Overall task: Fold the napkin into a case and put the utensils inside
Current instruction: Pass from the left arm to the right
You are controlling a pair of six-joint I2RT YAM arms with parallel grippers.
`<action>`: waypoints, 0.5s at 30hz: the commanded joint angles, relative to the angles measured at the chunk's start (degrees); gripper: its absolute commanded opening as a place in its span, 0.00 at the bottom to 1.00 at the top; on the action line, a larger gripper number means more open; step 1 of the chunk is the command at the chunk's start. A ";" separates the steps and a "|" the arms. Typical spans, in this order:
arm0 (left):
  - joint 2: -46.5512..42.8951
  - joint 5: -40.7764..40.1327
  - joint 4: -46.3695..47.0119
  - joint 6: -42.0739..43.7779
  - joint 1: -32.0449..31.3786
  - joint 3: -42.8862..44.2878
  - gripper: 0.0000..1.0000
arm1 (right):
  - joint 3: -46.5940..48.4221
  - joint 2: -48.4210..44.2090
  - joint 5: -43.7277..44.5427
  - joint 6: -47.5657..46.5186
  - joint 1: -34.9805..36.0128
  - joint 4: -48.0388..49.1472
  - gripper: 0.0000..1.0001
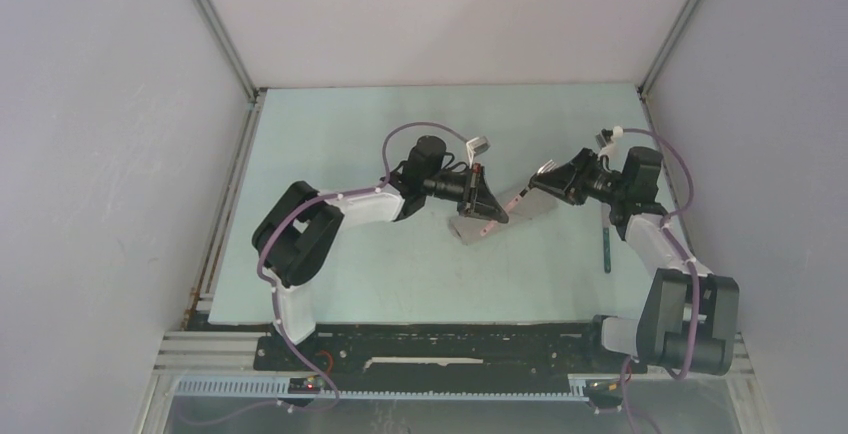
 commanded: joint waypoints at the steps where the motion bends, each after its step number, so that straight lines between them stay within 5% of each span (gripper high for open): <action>1: -2.32 3.48 8.66 -5.27 0.19 -0.49 0.00 | -0.64 1.68 -5.01 3.49 -0.95 10.63 0.36; 10: -2.34 4.26 11.05 -6.91 0.19 -1.56 0.00 | -1.09 5.56 -7.11 7.61 -1.46 19.03 0.20; 13: -2.00 4.11 11.25 -7.15 0.24 -1.50 0.00 | -1.17 6.23 -7.94 9.20 -1.31 21.76 0.00; 15: -2.35 3.10 11.15 -7.50 0.62 -1.67 0.09 | -1.97 6.05 -7.42 8.72 -1.67 22.98 0.00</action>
